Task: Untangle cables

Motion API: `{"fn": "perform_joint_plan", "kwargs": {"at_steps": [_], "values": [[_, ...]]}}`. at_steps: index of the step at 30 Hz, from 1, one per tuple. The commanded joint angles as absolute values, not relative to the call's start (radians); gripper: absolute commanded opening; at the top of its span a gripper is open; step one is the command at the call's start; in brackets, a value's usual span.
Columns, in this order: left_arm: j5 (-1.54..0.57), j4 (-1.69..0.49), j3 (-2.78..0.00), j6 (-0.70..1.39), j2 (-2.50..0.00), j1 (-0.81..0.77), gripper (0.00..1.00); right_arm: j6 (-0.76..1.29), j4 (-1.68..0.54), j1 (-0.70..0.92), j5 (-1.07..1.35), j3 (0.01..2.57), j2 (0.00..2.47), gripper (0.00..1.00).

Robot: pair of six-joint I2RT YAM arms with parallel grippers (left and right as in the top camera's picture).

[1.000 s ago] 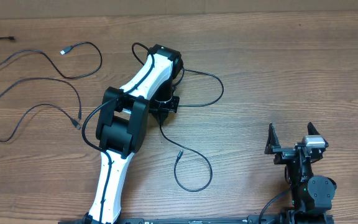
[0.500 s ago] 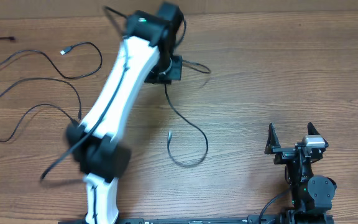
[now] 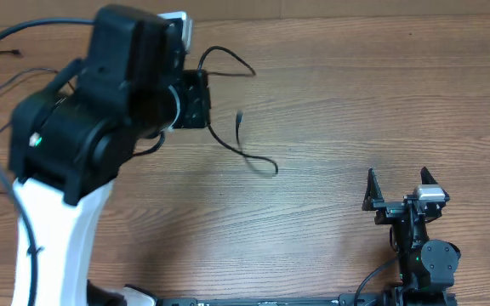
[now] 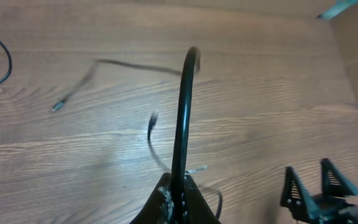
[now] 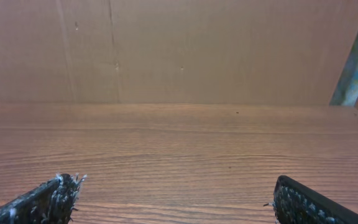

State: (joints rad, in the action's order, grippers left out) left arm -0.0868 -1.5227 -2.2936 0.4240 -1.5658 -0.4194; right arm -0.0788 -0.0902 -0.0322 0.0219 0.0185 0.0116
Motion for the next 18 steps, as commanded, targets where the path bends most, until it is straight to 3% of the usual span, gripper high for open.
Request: {"fn": "perform_joint_plan", "kwargs": {"at_steps": [1,18], "values": [[-0.11,-1.52,-2.303,0.449,-1.526,-0.427,0.05,-0.076,-0.084,-0.033,0.023,0.008,0.003,1.0],[-0.154,-1.483,-2.303,0.34,-1.451,-0.546,0.04,-0.076,-0.084,-0.033,0.023,0.008,0.003,1.0]]}}
